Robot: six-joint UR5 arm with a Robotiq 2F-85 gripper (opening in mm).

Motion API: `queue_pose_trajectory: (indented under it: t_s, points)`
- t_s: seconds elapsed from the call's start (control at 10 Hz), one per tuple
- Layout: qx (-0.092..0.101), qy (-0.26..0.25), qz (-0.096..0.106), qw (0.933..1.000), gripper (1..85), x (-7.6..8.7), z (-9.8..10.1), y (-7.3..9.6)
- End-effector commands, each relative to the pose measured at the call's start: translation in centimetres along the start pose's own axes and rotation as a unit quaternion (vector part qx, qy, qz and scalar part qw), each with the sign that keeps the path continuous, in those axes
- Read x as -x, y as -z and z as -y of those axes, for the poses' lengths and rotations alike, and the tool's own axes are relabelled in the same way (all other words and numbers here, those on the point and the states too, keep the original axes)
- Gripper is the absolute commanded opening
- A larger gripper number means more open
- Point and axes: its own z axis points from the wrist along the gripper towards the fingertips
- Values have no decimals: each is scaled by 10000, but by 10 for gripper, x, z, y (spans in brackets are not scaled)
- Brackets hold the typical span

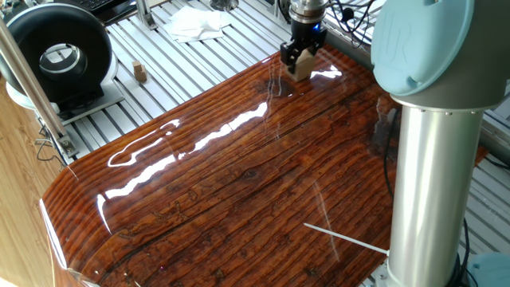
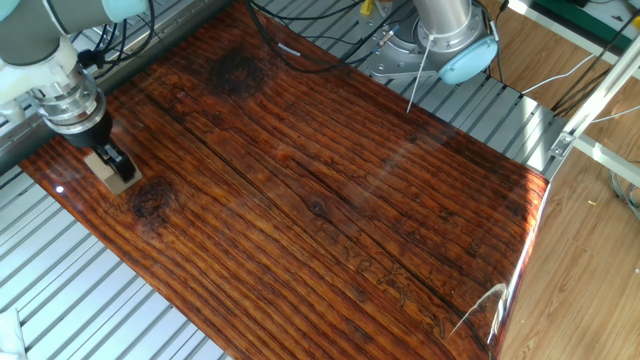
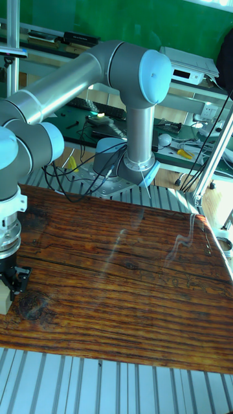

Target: Hold a small block with the gripper and sweep it from left to right on the table

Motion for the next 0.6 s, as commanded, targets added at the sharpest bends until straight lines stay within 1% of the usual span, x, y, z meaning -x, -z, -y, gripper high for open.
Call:
queue_pose_trajectory:
  t_s: [0.0, 0.2, 0.5]
  points:
    - [-70, -55, 66, 9999, 10, 3, -4, -1]
    - [-101, -86, 54, 9999, 10, 3, -5, -3]
    - [-71, -94, 51, 9999, 10, 3, -8, -2]
